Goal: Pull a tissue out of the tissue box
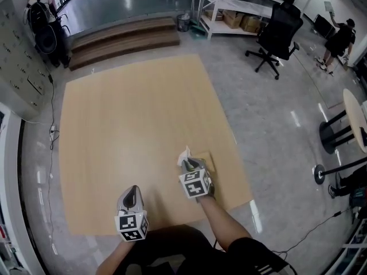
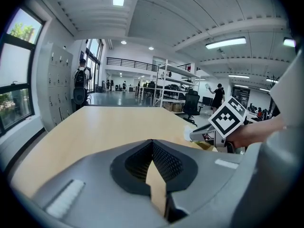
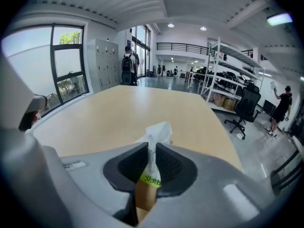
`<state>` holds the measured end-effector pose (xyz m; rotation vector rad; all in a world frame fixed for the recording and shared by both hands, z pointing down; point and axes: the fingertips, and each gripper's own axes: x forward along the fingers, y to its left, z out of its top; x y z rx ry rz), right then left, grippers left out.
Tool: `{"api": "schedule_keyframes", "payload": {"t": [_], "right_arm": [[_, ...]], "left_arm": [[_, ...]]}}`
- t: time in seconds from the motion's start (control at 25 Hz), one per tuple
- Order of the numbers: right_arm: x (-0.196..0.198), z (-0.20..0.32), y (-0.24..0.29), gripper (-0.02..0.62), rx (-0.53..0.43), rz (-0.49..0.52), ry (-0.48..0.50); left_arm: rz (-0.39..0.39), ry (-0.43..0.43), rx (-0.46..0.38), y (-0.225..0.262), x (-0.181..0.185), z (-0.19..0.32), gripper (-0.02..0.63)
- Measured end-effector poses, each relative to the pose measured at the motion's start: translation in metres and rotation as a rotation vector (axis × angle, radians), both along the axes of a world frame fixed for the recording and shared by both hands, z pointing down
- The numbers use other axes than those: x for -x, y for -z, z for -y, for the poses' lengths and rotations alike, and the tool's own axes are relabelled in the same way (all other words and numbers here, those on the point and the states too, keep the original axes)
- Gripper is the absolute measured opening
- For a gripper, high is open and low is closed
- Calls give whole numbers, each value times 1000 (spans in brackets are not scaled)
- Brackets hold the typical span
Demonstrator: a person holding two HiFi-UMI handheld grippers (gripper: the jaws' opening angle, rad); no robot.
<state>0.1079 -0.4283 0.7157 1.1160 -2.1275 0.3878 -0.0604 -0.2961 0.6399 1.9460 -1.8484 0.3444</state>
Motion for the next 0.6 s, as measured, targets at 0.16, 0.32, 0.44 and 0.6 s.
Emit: {"api": "schedule_keyframes", "payload": {"t": [0.16, 0.32, 0.44, 0.6], "right_arm": [[1, -2, 3, 14, -4, 31, -3], [-5, 1, 31, 6, -52, 98, -37], [-9, 2, 68, 6, -137, 181, -66], [-23, 2, 121, 5, -274, 261, -101]], "left_arm": [[1, -10, 15, -4, -2, -4, 18], [-2, -15, 31, -2, -2, -1, 18], [3, -27, 25, 4, -2, 6, 18], [-3, -78, 11, 8, -11, 20, 18]]}}
